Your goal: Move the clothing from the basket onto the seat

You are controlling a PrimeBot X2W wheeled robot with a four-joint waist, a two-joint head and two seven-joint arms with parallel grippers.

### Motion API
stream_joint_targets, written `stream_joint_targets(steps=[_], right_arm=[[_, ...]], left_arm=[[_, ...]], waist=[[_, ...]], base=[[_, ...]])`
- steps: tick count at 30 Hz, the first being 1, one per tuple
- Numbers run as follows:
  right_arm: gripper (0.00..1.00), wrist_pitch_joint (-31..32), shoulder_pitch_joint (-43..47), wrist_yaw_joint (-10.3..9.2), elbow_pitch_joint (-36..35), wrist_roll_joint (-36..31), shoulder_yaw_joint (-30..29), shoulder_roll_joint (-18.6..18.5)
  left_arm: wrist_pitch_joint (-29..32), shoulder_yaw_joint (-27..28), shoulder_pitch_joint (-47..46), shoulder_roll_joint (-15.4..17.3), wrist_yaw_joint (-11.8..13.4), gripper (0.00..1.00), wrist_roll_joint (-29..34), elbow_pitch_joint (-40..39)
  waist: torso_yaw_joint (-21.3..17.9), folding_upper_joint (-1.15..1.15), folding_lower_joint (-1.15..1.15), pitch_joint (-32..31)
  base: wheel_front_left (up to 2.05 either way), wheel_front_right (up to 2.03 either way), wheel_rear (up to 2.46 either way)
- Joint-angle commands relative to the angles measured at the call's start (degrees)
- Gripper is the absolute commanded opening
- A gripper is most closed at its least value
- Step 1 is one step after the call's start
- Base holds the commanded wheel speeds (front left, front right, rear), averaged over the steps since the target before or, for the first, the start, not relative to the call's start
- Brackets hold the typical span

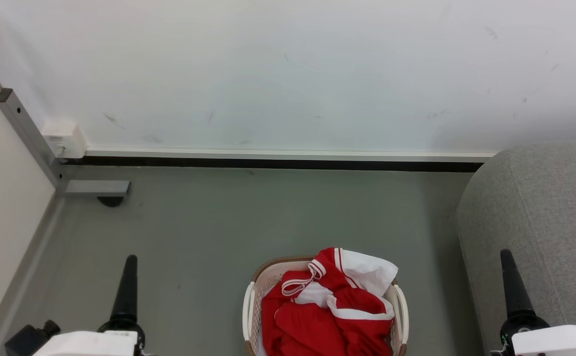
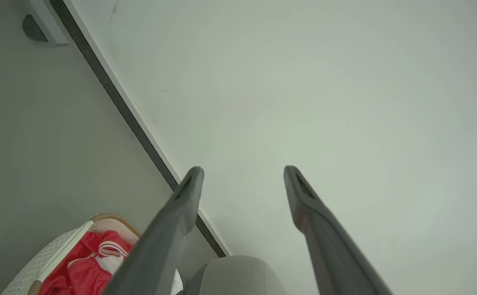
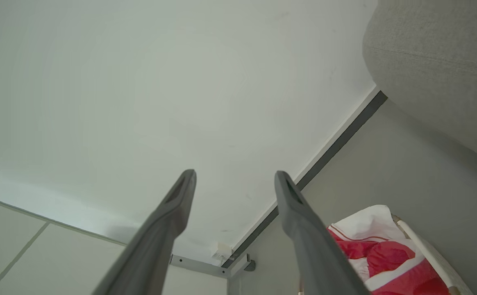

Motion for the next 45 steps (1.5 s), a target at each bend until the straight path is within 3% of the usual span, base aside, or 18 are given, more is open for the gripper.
stream_joint_targets(steps=[1, 13, 23, 45], right_arm=[[1.00, -0.8, -1.3, -0.02, -1.3, -3.3, 0.4, -0.6], [1.00, -3.2, -1.5, -0.03, -1.6, -19.0, 3.0, -1.2], [1.00, -5.0, -1.6, -0.04, 0.0, -28.3, 4.7, -1.4], [1.00, -8.2, -2.2, -0.06, 3.2, -43.0, 4.8, -0.9]], left_arm=[[-0.8, -0.1, -1.4, 0.5, -0.3, 1.00, 3.8, -1.0], [-3.1, -2.0, -1.6, 0.6, 2.2, 1.00, 19.4, -1.3], [-4.9, -3.4, -1.7, 0.7, 4.0, 1.00, 29.7, -1.3], [-8.2, -5.2, -1.6, 0.8, 5.2, 1.00, 44.7, 0.1]], waist=[[0.0, 0.00, 0.00, 0.0], [-0.1, 0.00, 0.00, 0.0], [-0.1, 0.00, 0.00, 0.1], [-0.4, 0.00, 0.00, -0.2]], base=[[0.00, 0.00, 0.00], [0.00, 0.00, 0.00], [0.00, 0.00, 0.00], [0.00, 0.00, 0.00]])
